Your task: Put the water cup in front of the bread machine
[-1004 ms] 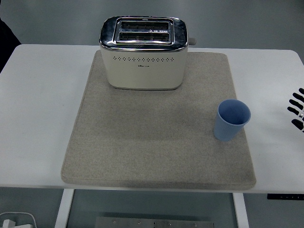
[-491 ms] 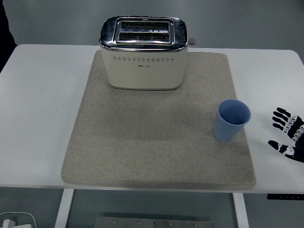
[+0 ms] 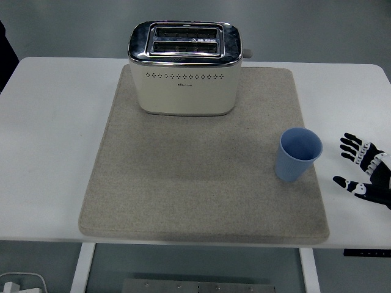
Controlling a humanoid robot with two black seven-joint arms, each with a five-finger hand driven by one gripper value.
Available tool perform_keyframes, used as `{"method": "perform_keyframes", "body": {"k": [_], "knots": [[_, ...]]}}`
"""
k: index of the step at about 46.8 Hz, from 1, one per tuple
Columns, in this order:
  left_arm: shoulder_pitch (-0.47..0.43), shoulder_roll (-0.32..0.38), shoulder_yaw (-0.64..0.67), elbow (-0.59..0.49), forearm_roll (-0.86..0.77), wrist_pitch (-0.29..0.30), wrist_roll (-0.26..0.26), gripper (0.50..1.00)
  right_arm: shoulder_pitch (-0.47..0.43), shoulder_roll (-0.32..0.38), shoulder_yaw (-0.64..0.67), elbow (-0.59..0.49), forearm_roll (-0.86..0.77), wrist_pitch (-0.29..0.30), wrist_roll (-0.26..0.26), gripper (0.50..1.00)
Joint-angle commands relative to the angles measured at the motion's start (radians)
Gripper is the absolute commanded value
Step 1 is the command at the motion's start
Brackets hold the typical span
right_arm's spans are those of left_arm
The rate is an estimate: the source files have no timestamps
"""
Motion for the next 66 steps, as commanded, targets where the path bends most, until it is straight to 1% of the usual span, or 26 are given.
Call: {"method": "perform_keyframes", "body": {"k": [1, 12, 22, 28, 33, 47, 51, 66], "knots": [[0.000, 0.000, 0.000, 0.000, 0.000, 0.000, 0.000, 0.999, 0.007, 0.009, -0.001, 0.001, -0.030, 0.006, -0.026, 0.932], [0.000, 0.000, 0.000, 0.000, 0.000, 0.000, 0.000, 0.999, 0.041, 0.022, -0.006, 0.002, -0.049, 0.012, -0.082, 0.932], [0.000, 0.000, 0.000, 0.000, 0.000, 0.000, 0.001, 0.999, 0.060, 0.030, -0.009, 0.007, -0.050, 0.015, -0.090, 0.932], [0.000, 0.000, 0.000, 0.002, 0.001, 0.000, 0.000, 0.999, 0.075, 0.044, -0.015, 0.007, -0.050, 0.020, -0.136, 0.930], [0.000, 0.000, 0.000, 0.000, 0.000, 0.000, 0.001, 0.999, 0.087, 0.052, -0.016, 0.007, -0.049, 0.030, -0.158, 0.930], [0.000, 0.000, 0.000, 0.002, 0.000, 0.000, 0.000, 0.999, 0.118, 0.072, -0.021, 0.007, -0.049, 0.032, -0.210, 0.930], [0.000, 0.000, 0.000, 0.000, 0.000, 0.000, 0.000, 0.999, 0.126, 0.091, -0.022, 0.007, -0.049, 0.034, -0.231, 0.932], [0.000, 0.000, 0.000, 0.000, 0.000, 0.000, 0.001, 0.999, 0.133, 0.099, -0.035, 0.007, -0.049, 0.038, -0.240, 0.932]]}}
